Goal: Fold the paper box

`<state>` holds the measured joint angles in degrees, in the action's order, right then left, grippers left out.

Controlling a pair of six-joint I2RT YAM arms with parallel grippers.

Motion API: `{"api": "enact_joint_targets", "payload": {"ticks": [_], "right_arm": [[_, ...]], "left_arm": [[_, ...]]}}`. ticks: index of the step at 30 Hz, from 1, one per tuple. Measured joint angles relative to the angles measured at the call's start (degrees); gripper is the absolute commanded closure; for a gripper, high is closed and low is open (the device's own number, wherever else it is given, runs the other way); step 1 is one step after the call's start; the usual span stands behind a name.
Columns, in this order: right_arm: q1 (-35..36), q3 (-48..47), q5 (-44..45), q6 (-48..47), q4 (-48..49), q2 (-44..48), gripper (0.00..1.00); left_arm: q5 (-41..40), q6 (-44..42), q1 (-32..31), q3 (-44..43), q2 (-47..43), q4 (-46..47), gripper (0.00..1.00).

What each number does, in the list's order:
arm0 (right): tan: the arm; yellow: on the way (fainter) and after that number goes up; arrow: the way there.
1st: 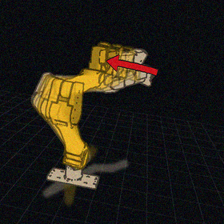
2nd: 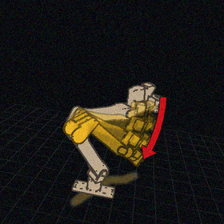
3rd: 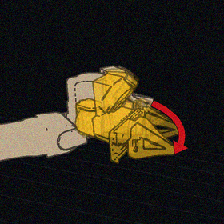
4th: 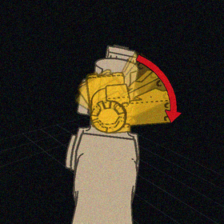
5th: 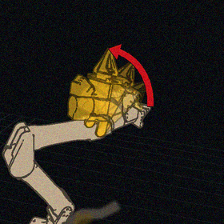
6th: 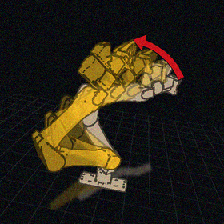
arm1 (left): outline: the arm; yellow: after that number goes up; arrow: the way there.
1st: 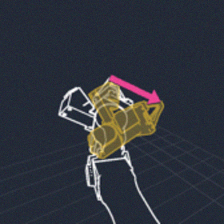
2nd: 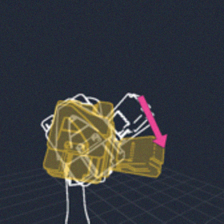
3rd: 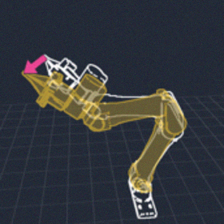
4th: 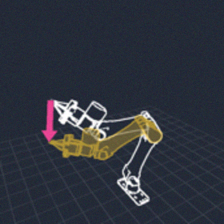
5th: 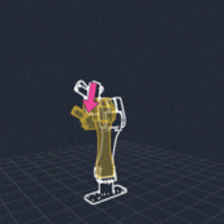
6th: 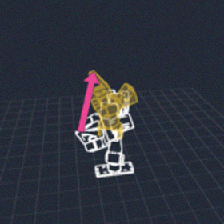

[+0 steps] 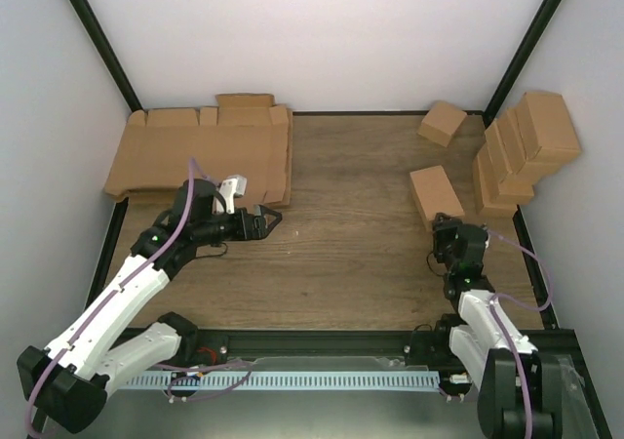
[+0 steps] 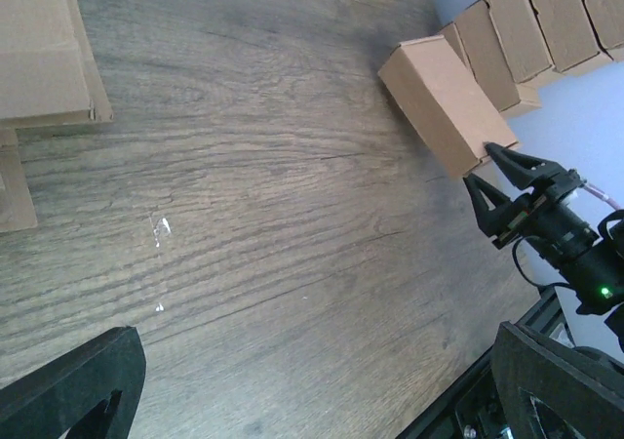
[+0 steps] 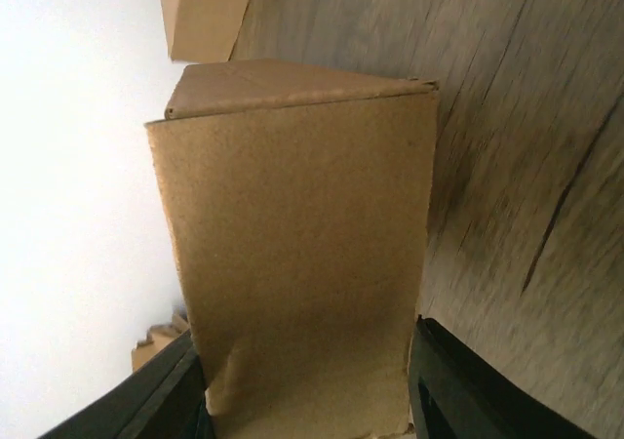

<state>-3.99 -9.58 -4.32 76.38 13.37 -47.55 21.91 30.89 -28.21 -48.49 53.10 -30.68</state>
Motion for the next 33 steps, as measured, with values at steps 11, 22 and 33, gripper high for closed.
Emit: {"api": "enact_joint_targets", "payload": {"ticks": [11,22,33], "right_arm": [[-5.1,-4.9,7.8,1.2,11.8,-16.3,0.01],[-7.6,-20.0,4.9,-5.5,-10.7,-19.7,0.0],[9.2,-30.3,11.5,-32.4,-29.5,-23.2,0.15]], "left_arm": [[-0.3,0.5,0.0,1.3,-0.6,0.6,0.0],[-0.2,-0.1,0.0,1.4,1.5,1.0,0.0],[0.7,-1.4,0.0,1.4,3.3,1.6,0.0]]}}
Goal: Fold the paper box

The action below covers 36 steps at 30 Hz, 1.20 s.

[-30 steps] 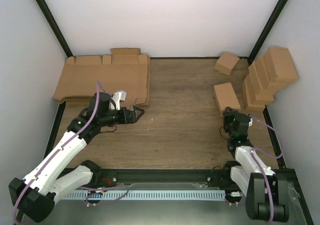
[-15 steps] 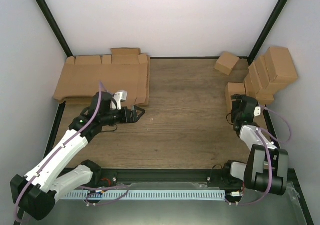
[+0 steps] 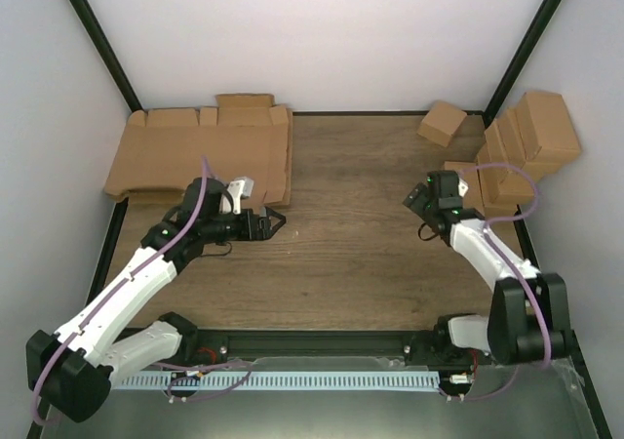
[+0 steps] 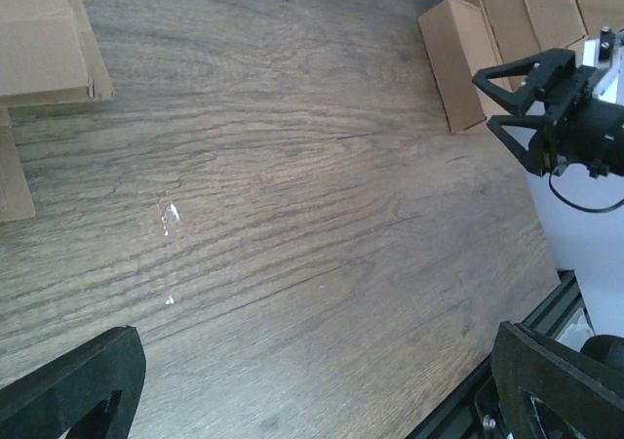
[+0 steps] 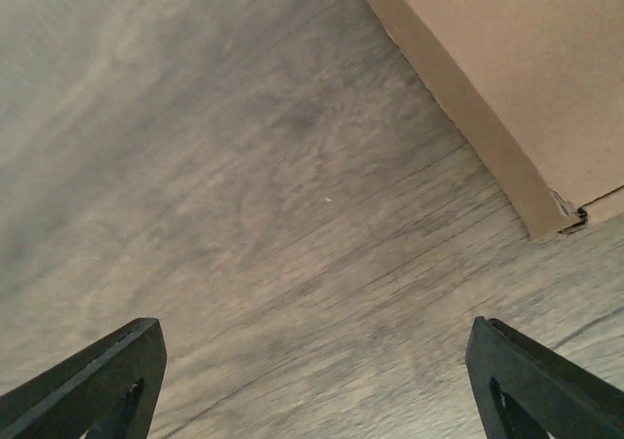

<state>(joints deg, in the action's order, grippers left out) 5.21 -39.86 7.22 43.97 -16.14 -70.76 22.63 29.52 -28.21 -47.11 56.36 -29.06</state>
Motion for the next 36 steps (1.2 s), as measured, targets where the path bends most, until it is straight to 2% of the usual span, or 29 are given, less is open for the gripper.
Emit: {"api": "enact_joint_targets", "payload": {"ticks": [5,9,16,23,36], "right_arm": [[2.4,-2.9,5.7,-4.0,-5.1,-7.9,0.13],[2.4,-2.0,7.6,-4.5,-7.9,-8.8,0.13],[-1.1,-2.9,7.7,-6.5,-6.6,-13.9,0.16],[-5.9,-7.6,6.8,-8.2,-4.4,-20.6,0.19],[-8.1,-12.3,6.3,-9.3,-1.6,-27.4,0.22]], "left_arm": [[0.6,-0.7,0.0,0.0,1.5,0.0,0.0],[0.7,-1.1,0.0,0.0,1.5,0.3,0.0],[1.1,-1.5,0.0,0.5,1.6,1.1,0.0],[1.7,-2.7,0.0,0.5,3.5,1.6,0.0],[2.0,-3.0,0.0,0.5,5.3,2.4,0.0]]}}
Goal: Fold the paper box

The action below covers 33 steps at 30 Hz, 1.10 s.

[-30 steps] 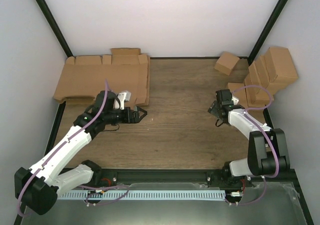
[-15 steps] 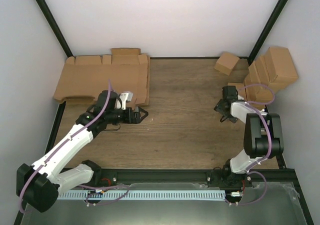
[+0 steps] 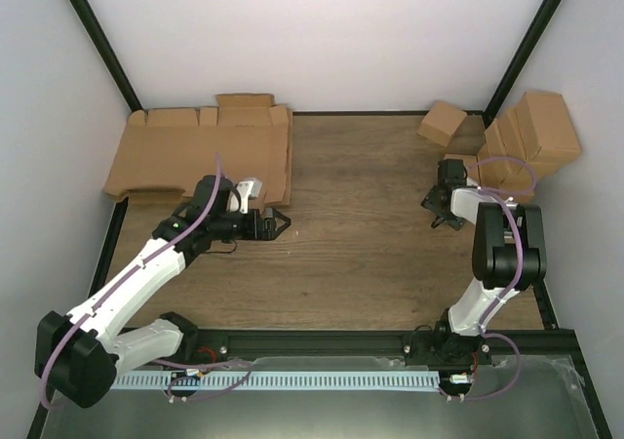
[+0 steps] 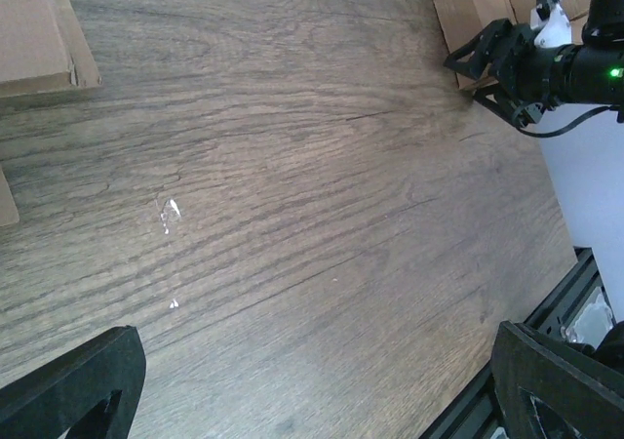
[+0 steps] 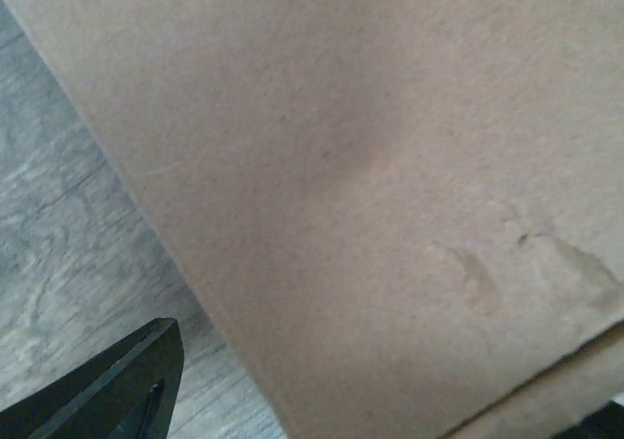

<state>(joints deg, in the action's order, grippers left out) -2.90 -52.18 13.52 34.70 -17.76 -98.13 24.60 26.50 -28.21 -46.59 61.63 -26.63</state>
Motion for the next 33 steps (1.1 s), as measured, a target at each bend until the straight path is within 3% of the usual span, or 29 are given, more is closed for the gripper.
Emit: {"api": "enact_joint_targets", "payload": {"ticks": [23,29,33], "right_arm": [[-4.9,-0.5,0.6,0.8,0.7,-0.5,0.16],[-5.2,-0.5,0.8,0.4,0.7,0.0,0.01],[-1.4,0.5,2.8,-0.2,0.7,4.9,0.0]], "left_arm": [[0.1,0.3,0.0,0.3,0.8,0.4,0.0],[0.0,0.3,0.0,1.0,0.8,0.6,0.0],[-0.7,0.2,0.0,1.5,0.8,0.8,0.0]]}}
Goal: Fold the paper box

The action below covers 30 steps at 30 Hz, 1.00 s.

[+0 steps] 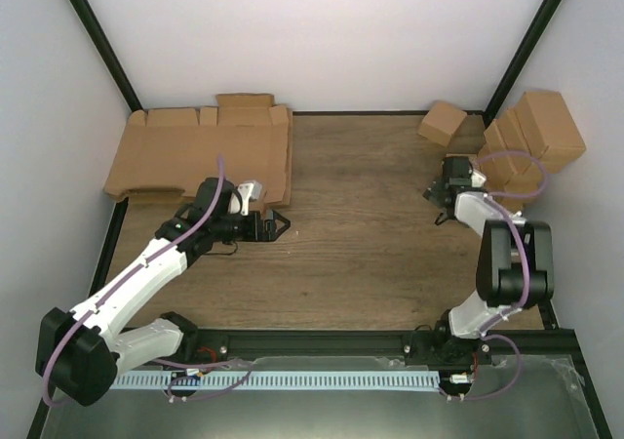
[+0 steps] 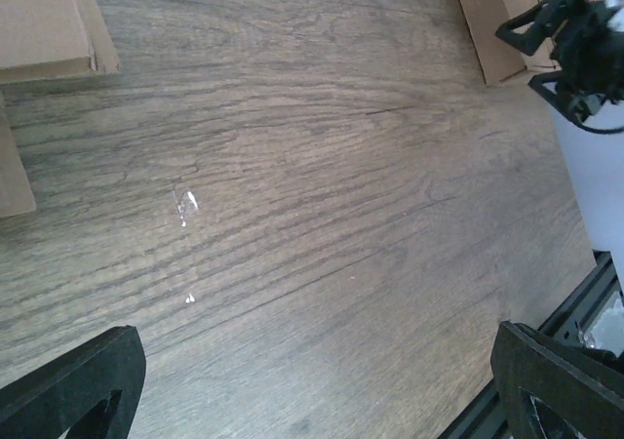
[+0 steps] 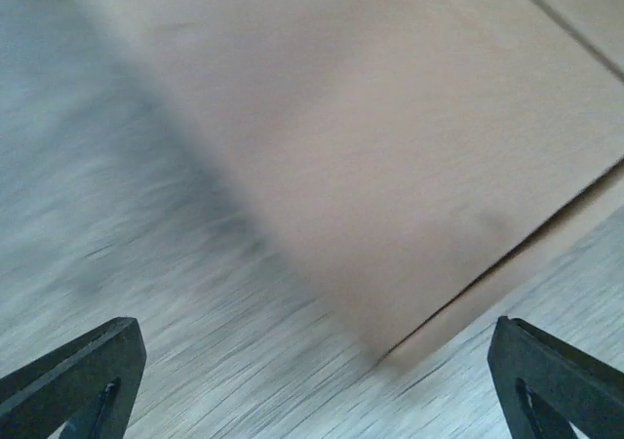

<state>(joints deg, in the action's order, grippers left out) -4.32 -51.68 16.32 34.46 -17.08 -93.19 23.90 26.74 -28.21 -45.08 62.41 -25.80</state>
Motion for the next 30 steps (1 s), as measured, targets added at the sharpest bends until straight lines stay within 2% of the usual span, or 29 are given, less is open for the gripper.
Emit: {"api": "enact_joint_targets", "payload": {"ticks": [4,7,9,12,15,19,21,24,30], "right_arm": [[9.6,6.9,1.5,-2.7,5.2,11.5,0.0],[16.3,18.9,-1.4,-9.6,18.6,24.8,0.0],[17.3,28.6,-6.4,-14.3,29.7,33.7,0.0],[17.3,36.4,-10.5,-19.2,38.4,41.0,0.0],[17.3,37.1,-12.2,-22.7,43.7,41.7,0.0],[17.3,37.2,-11.3,-25.4,49.9,41.0,0.0],[16.9,40.4,-11.1,-26.6,56.3,41.9,0.0],[15.4,43.1,-12.0,-28.3,58.3,41.9,0.0],[11.1,44.7,-14.9,-29.9,64.2,37.5,0.0]], "left_arm": [[-2.4,-1.1,0.0,0.0,0.0,0.3,0.0],[-6.5,-3.0,0.0,0.0,-0.2,1.0,0.0],[-10.4,-5.0,0.0,0.5,-1.4,3.0,0.0],[-16.5,-9.0,0.0,5.7,-6.8,10.9,0.0],[-24.6,-12.0,0.0,13.7,-12.9,19.8,0.0],[-33.8,-15.1,0.0,21.3,-14.1,29.5,0.0],[-38.2,-17.2,0.1,23.9,-12.5,34.1,0.0],[-43.6,-20.7,1.0,24.9,-8.0,40.1,0.0],[-48.5,-24.1,8.7,24.8,1.1,49.9,0.0]]}}
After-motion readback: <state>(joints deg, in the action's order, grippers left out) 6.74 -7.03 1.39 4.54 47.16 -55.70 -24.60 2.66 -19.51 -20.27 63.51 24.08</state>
